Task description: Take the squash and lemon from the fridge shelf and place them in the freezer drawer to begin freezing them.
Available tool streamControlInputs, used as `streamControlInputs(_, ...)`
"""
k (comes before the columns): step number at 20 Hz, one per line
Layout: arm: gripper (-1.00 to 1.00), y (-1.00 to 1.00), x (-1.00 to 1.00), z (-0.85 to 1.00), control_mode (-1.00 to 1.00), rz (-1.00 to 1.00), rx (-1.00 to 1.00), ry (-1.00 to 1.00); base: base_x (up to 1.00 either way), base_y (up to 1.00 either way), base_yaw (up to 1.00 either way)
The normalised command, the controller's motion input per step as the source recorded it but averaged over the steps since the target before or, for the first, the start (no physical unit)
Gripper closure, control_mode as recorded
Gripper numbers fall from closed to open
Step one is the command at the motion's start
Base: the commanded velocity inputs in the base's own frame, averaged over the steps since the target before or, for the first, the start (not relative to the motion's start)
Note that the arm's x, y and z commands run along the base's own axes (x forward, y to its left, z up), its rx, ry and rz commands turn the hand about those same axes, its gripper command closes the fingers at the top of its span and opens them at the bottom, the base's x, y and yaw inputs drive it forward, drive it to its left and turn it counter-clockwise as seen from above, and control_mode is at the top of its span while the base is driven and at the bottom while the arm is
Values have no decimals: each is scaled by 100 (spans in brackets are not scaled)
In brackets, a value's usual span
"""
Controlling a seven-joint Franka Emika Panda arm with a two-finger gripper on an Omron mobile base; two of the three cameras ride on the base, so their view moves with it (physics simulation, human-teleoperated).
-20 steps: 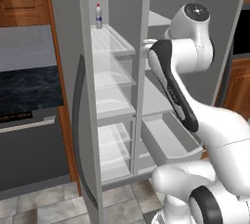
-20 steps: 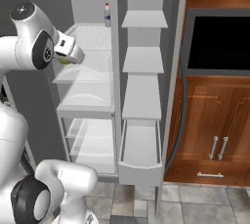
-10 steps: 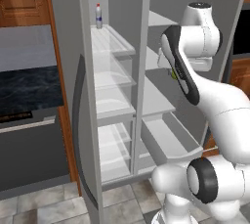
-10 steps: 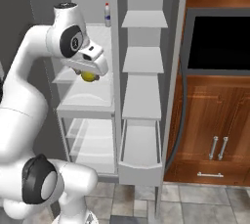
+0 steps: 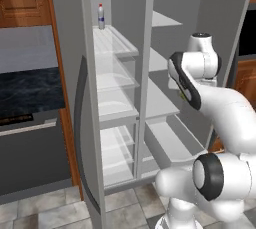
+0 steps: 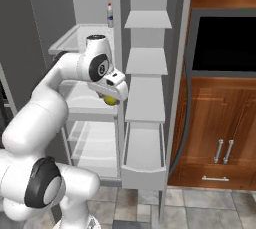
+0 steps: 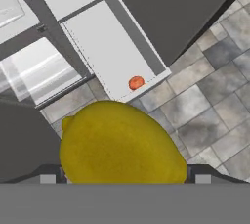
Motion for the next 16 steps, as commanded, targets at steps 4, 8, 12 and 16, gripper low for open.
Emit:
streamControlInputs(4,100,-47,58,-84,-100,-9,0,18,0,0,0)
streamControlInputs(8,100,-14,36,-75,-100,-7,0,12,0,0,0)
streamControlInputs(12,100,0,34,-76,-100,-5,0,1,0,0,0)
streamControlInputs(16,100,-11,17,-67,-100,-2,0,0,0,0,0)
